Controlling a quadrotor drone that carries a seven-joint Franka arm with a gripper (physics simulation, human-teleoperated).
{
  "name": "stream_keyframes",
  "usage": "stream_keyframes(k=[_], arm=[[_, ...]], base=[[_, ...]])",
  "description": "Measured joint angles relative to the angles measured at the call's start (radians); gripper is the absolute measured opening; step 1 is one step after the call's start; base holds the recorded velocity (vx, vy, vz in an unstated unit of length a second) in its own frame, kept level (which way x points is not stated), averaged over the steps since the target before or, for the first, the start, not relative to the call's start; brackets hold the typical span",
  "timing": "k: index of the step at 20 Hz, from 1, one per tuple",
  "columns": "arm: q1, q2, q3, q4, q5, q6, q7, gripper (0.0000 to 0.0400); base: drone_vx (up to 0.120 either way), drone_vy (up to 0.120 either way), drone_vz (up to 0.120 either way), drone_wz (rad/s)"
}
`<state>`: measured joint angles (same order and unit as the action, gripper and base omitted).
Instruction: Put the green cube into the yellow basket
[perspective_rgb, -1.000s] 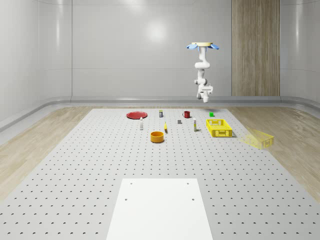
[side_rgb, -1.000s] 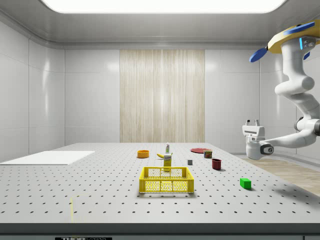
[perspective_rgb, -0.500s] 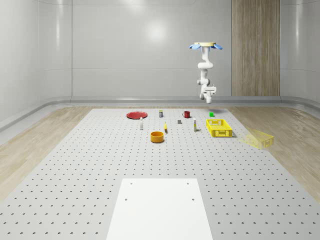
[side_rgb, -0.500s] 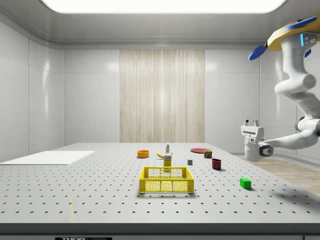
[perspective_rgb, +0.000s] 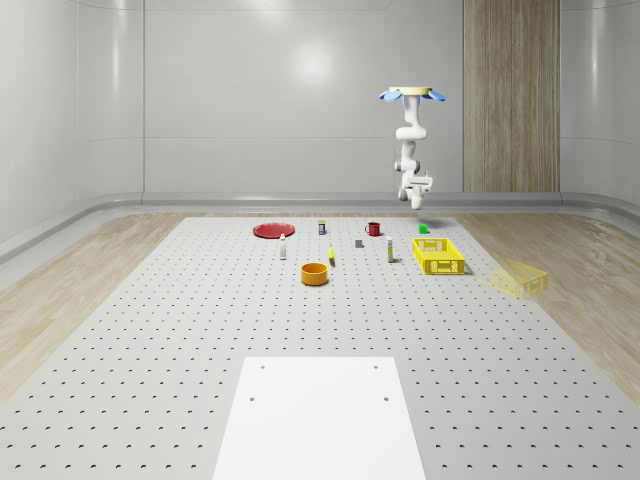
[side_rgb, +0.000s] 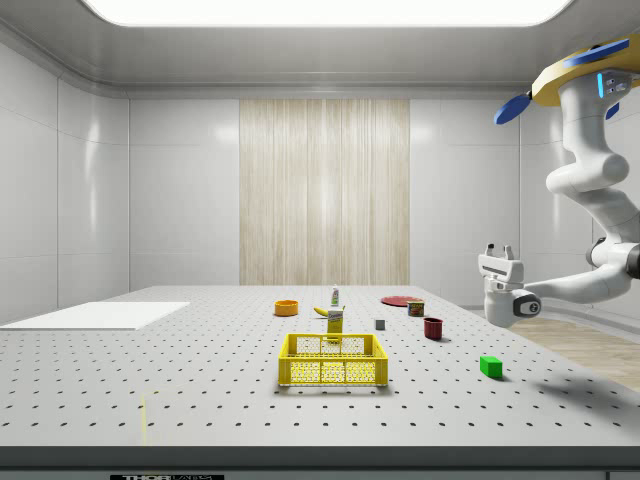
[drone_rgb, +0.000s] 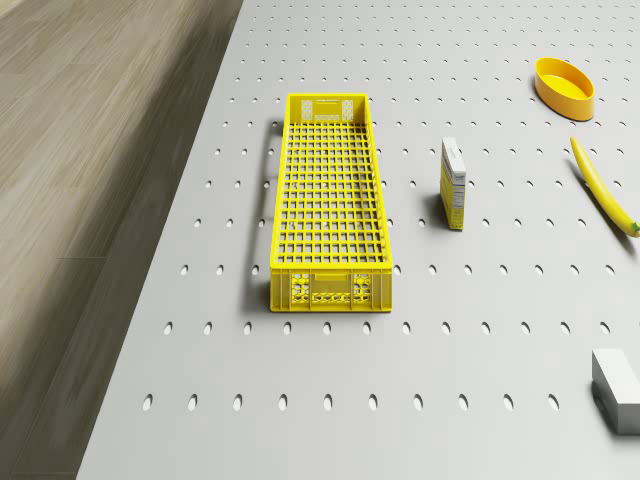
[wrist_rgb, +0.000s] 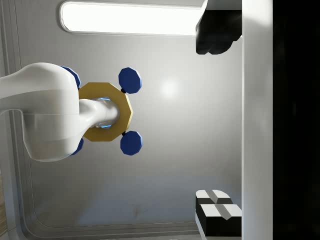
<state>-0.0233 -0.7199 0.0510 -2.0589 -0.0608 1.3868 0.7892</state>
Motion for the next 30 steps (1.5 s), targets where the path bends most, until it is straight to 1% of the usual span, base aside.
stream_keyframes(k=[4,7,9,12,15,17,19,21,24,26,28,30], arm=[[-0.014,-0.003,0.044,-0.007,-0.062,0.004,0.008,0.04],[-0.032,-0.007,0.102,-0.019,-0.144,0.008,0.02,0.04],[-0.05,-0.012,0.16,-0.035,-0.226,0.012,0.031,0.04],[-0.091,-0.025,0.283,-0.087,-0.404,0.02,0.059,0.04],[-0.153,-0.049,0.452,-0.196,-0.664,0.033,0.109,0.04],[-0.211,-0.074,0.58,-0.308,-0.878,0.041,0.162,0.04],[-0.284,-0.103,0.706,-0.44,-1.107,0.038,0.234,0.04],[-0.376,-0.132,0.819,-0.566,-1.327,0.017,0.321,0.04],[-0.537,-0.173,0.952,-0.706,-1.593,-0.044,0.454,0.04],[-0.642,-0.199,1.018,-0.761,-1.715,-0.092,0.531,0.04],[-0.734,-0.223,1.069,-0.794,-1.797,-0.135,0.593,0.04],[-0.808,-0.245,1.106,-0.814,-1.851,-0.169,0.642,0.04]], base=[[0.0,0.0,-0.01,0.0],[0.0,0.0,-0.12,0.0],[0.0,0.0,-0.12,0.0],[0.107,0.0,-0.12,0.0],[0.12,0.0,-0.12,0.0],[0.12,0.0,-0.12,0.0],[0.12,0.0,-0.12,0.0],[0.12,0.0,-0.12,0.0],[0.12,0.0,-0.12,0.0],[0.12,0.0,-0.12,0.0],[0.0,0.0,-0.12,0.0],[0.0,0.0,-0.12,0.0]])
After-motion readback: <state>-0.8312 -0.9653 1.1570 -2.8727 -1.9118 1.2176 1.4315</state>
